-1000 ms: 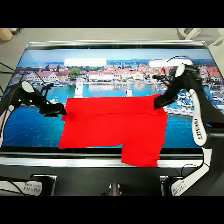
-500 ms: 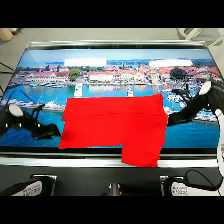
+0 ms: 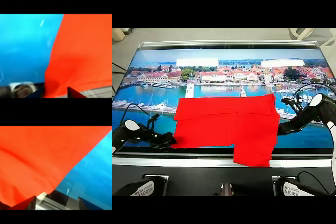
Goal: Fold the shirts.
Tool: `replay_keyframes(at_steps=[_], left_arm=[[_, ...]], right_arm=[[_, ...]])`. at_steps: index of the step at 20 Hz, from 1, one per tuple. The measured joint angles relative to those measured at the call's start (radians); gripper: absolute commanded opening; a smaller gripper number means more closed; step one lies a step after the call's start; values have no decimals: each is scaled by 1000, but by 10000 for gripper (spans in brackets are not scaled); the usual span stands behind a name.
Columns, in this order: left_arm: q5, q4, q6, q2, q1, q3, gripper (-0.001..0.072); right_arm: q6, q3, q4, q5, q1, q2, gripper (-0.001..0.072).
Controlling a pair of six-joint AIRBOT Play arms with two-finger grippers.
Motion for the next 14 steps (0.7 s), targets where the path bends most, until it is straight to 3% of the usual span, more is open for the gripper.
replay_keyframes(at_steps=[1, 2, 3, 5, 11, 13, 14], left_arm=[[18, -16, 0, 0, -9, -3, 355], [35, -28, 0, -2, -20, -5, 283], [55, -34, 0, -4, -34, -6, 145], [78, -33, 0, -9, -51, -8, 28], [73, -43, 3, -6, -69, -7, 27], [64, -45, 3, -4, -70, -6, 27], [63, -46, 3, -3, -71, -6, 27]], right_arm=[[-3, -32, 2, -9, 0, 18, 552], [-6, -68, 2, -17, 0, 38, 575], [-10, -106, 3, -31, 0, 60, 575], [-11, -185, 12, -63, 0, 98, 564], [-33, -363, 140, -138, 0, 134, 505], [-33, -396, 171, -147, 0, 138, 445], [-30, -410, 187, -153, 0, 139, 143]])
